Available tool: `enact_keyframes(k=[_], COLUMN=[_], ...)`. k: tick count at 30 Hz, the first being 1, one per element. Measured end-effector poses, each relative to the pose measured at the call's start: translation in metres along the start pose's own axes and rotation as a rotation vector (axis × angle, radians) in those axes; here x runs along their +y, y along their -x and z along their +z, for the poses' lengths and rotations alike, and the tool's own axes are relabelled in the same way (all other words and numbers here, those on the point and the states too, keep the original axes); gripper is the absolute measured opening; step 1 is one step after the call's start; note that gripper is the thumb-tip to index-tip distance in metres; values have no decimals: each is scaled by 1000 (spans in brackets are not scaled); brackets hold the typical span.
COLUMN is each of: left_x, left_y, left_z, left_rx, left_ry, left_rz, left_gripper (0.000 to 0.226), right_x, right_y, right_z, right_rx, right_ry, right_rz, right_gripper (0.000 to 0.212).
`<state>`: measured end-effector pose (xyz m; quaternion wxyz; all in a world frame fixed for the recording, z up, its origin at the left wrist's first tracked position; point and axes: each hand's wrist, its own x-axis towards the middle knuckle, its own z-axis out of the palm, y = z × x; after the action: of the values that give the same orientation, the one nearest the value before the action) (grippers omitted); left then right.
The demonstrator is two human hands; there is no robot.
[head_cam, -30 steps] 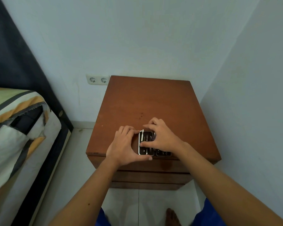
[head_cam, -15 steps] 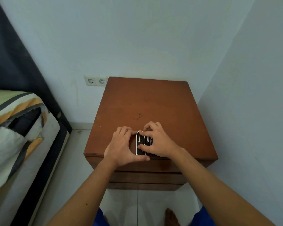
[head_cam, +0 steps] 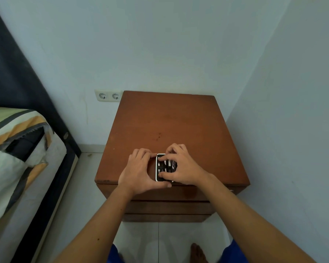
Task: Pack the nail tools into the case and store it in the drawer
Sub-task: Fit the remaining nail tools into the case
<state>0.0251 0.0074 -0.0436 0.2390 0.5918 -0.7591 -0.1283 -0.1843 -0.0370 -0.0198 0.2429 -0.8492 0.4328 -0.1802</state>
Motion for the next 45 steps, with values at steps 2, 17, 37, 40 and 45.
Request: enact_keyframes(k=[2, 17, 37, 40, 45], left_x=[0, -3, -12, -11, -1], left_y=[0, -1, -11, -12, -24], left_z=[0, 1, 11, 10, 5], left_rx=[4, 34, 90, 85, 49], left_ry=[1, 46, 121, 142, 260], left_rz=[2, 23, -78, -97, -238], left_gripper=[117, 100, 39, 35, 24], right_x=[2, 59, 45, 45, 38], right_y=[1, 15, 66, 47, 10], right_z=[-6, -43, -31, -33, -29], right_rx=[17, 127, 203, 257, 194], right_ry=[-1, -20, -160, -158, -192], right_rz=[4, 241, 310, 357, 461], right_gripper=[51, 8, 12, 24, 30])
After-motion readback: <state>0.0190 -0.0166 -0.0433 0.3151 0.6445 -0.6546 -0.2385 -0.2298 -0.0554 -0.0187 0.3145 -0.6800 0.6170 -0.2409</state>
